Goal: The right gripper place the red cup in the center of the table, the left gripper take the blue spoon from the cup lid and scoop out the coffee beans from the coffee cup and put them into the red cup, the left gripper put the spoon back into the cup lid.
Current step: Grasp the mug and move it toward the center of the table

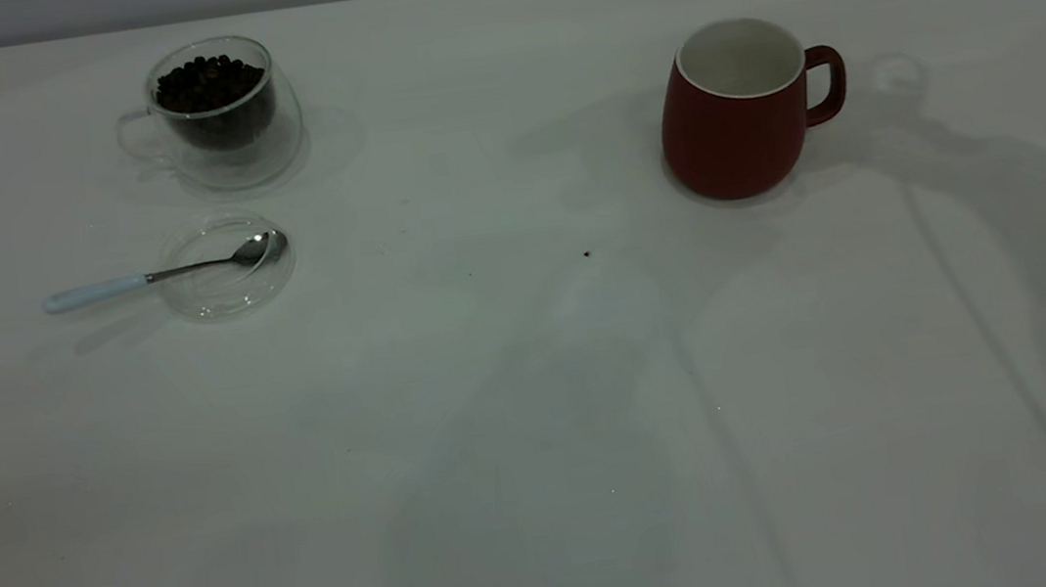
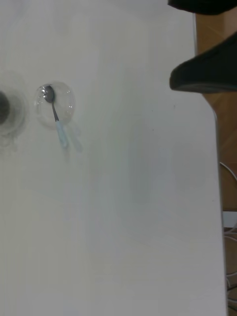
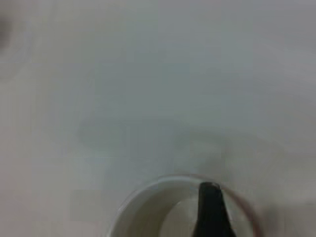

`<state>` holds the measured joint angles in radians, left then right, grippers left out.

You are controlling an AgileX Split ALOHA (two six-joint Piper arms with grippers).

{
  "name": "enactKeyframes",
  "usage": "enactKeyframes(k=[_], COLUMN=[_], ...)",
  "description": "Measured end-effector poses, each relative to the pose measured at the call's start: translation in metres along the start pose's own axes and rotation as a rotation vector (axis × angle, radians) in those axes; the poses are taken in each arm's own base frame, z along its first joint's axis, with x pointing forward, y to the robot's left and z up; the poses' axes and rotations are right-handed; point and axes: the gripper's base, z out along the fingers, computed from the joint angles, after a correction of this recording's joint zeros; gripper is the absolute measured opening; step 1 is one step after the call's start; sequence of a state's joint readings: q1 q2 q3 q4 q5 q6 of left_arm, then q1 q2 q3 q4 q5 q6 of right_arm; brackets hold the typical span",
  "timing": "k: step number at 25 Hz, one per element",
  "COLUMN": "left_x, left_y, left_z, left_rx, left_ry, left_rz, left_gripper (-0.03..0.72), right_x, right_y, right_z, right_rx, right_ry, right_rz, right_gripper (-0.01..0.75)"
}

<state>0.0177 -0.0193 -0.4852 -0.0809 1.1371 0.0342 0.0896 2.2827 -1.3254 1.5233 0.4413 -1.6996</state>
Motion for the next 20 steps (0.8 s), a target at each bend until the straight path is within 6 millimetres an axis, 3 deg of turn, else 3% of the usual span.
enactKeyframes(k=[8,20], left_x=[0.000,0.000], left_y=[0.000,0.000], left_z=[0.000,0.000], left_rx=[0.000,0.000], left_ry=[0.000,0.000], left_rz=[0.000,0.000], left_gripper=[0.350,0.350], right_x=[0.021,0.031], right_y=[0.000,0.011], right_z=[0.016,0.034], right_rx=[-0.038,-0.058], right_ry=[0.074,0.103], right_rz=[-0.033,-0.031], right_gripper=[0.561,0.551])
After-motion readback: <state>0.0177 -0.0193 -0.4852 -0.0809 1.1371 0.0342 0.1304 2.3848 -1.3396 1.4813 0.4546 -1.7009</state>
